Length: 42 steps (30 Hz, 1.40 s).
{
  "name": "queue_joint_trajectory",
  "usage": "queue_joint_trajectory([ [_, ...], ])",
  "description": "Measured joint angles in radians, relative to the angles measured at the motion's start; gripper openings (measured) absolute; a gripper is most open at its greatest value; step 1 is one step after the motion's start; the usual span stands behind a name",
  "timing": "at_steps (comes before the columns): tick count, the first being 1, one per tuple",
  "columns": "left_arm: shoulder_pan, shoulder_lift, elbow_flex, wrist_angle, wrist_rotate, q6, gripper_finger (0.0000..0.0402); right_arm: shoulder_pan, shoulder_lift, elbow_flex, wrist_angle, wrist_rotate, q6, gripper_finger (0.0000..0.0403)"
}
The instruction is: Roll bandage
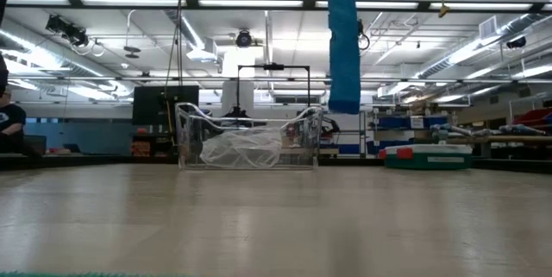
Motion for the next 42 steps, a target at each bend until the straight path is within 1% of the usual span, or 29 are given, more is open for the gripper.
queue_joint_trajectory([
  [6,0.000,0.022,0.001,0.011,0.041,0.000,0.0188,0.017,0.006,0.054,-0.008,0.028,-0.020,0.0000],
  [9,-0.001,0.028,0.001,0.010,0.041,-0.002,0.0187,0.017,0.006,0.073,-0.007,0.030,-0.028,0.0000],
  [12,-0.001,0.028,0.001,0.014,0.034,-0.002,0.0171,0.014,0.007,0.078,-0.052,0.029,-0.038,0.0000],
  [14,-0.001,0.027,0.001,0.017,0.030,-0.002,0.0142,0.014,0.008,0.078,-0.063,0.027,-0.042,0.0000],
  [15,-0.001,0.027,0.001,0.017,0.031,-0.003,0.0120,0.014,0.008,0.078,-0.062,0.026,-0.043,0.0000],
  [18,-0.001,0.027,0.001,0.019,0.070,-0.039,0.0030,0.014,0.007,0.080,-0.070,0.025,-0.055,0.0000],
  [19,-0.001,0.027,0.001,0.034,0.092,-0.060,0.0017,0.014,0.007,0.080,-0.086,0.024,-0.069,0.0000],
  [21,-0.003,0.027,0.002,0.073,0.136,-0.064,0.0009,0.002,0.004,0.080,-0.120,0.014,-0.110,0.0000],
  [23,-0.014,0.025,0.015,0.075,0.166,-0.064,0.0006,-0.027,-0.001,0.080,-0.143,-0.015,-0.170,0.0000],
  [29,-0.061,0.022,0.084,0.081,0.229,-0.100,0.0003,-0.187,-0.017,0.079,-0.322,-0.094,-0.342,0.0000],
  [32,-0.086,0.021,0.117,0.081,0.231,-0.112,0.0003,-0.267,-0.025,0.079,-0.410,-0.141,-0.440,0.0000],
  [35,-0.104,0.021,0.145,0.078,0.233,-0.113,0.0002,-0.326,-0.026,0.079,-0.473,-0.155,-0.522,0.0000],
  [42,-0.117,0.021,0.176,0.085,0.239,-0.116,0.0001,-0.423,-0.025,0.079,-0.496,-0.155,-0.621,0.0000],
])
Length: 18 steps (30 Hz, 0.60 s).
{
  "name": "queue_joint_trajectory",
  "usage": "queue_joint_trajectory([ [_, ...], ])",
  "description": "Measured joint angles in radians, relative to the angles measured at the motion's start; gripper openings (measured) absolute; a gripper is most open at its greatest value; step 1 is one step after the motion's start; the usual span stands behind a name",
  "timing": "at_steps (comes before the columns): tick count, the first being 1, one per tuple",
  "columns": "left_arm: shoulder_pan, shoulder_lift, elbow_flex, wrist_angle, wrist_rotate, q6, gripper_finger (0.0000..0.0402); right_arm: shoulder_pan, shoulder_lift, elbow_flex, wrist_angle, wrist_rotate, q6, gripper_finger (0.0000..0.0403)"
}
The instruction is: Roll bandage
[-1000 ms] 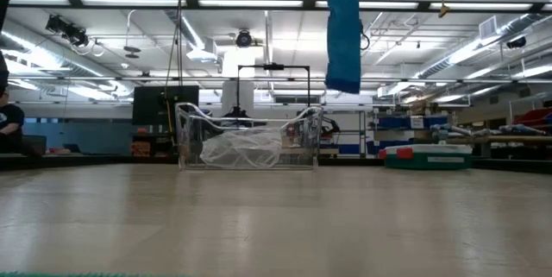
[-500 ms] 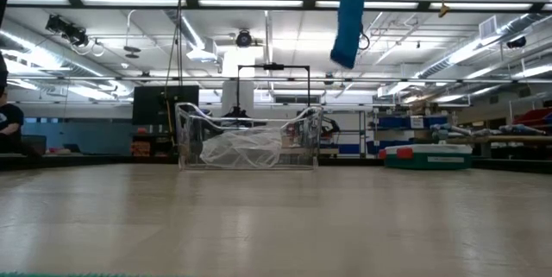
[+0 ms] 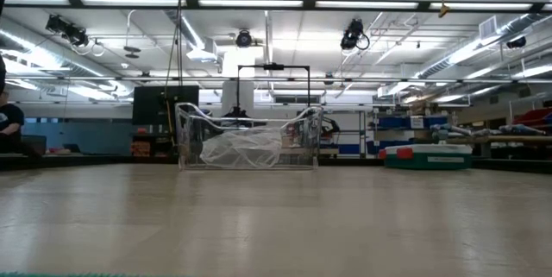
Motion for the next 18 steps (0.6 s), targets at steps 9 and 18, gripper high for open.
queue_joint_trajectory([
  [9,0.000,0.000,0.033,0.002,0.003,0.005,0.0001,-0.096,0.031,0.000,-0.042,0.012,-0.097,0.0000],
  [18,0.000,0.000,0.075,-0.004,0.003,0.005,0.0001,-0.165,0.065,-0.001,-0.052,-0.034,-0.180,0.0000],
])
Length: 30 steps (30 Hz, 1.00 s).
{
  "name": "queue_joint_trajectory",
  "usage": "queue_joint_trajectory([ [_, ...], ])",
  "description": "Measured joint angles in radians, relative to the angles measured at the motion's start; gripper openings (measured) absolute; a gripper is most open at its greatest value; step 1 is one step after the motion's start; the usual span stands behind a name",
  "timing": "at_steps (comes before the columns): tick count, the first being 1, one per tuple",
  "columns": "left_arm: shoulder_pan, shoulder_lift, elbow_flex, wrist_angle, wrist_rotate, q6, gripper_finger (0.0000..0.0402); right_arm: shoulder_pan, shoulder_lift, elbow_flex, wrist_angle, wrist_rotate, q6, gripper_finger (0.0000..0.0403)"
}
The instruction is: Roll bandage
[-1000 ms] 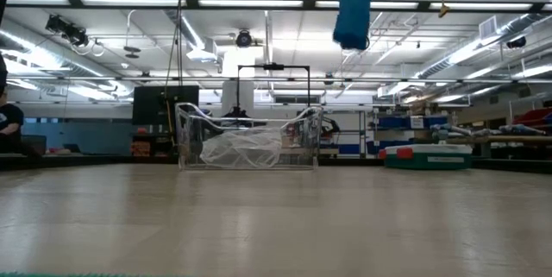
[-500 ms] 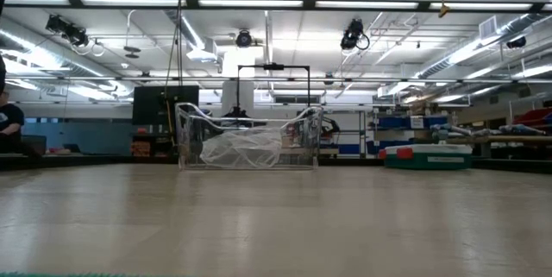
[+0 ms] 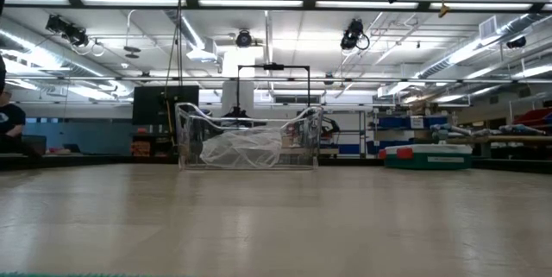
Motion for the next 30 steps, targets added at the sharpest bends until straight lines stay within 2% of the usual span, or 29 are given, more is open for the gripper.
queue_joint_trajectory([
  [5,0.000,0.000,0.065,-0.066,0.000,0.021,0.0001,-0.015,-0.003,0.000,-0.035,-0.068,-0.057,0.0000],
  [11,0.002,0.000,0.215,-0.195,-0.041,0.112,0.0001,-0.015,-0.025,0.000,-0.150,-0.109,-0.130,0.0000],
  [19,0.002,-0.001,0.411,-0.430,-0.204,0.248,0.0001,-0.010,-0.054,0.000,-0.247,-0.116,-0.200,0.0000],
  [23,0.004,-0.017,0.422,-0.423,-0.280,0.320,0.0001,0.006,-0.064,0.000,-0.249,-0.119,-0.204,0.0000],
  [30,0.030,-0.041,0.424,-0.422,-0.303,0.347,0.0001,0.038,-0.066,0.000,-0.294,-0.120,-0.218,0.0000],
])
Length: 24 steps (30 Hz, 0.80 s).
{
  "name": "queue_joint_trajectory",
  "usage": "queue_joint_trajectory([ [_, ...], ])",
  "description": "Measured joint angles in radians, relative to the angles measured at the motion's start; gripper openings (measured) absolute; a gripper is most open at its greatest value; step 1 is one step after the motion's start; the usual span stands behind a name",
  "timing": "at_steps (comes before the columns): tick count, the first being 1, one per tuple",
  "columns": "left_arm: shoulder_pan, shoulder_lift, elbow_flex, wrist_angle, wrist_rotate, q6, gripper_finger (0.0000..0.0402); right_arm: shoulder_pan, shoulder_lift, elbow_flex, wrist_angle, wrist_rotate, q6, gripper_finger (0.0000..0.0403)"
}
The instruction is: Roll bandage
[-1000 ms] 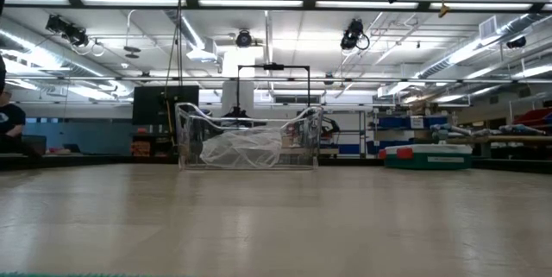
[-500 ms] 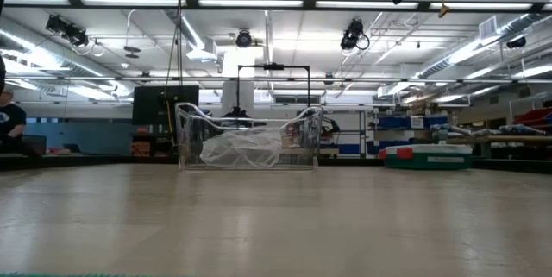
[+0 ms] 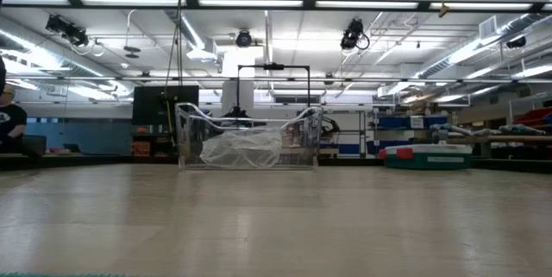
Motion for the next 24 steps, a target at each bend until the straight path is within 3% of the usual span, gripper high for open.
queue_joint_trajectory([
  [14,0.060,-0.036,0.000,-0.001,0.022,0.058,0.0001,0.179,-0.002,0.000,-0.183,-0.032,-0.022,0.0000],
  [19,0.081,-0.077,0.000,-0.080,0.013,0.076,0.0001,0.269,-0.031,0.000,-0.240,-0.113,-0.008,0.0000],
  [24,0.121,-0.121,0.000,-0.168,0.008,0.076,0.0001,0.377,-0.081,0.000,-0.243,-0.116,0.007,0.0000],
])
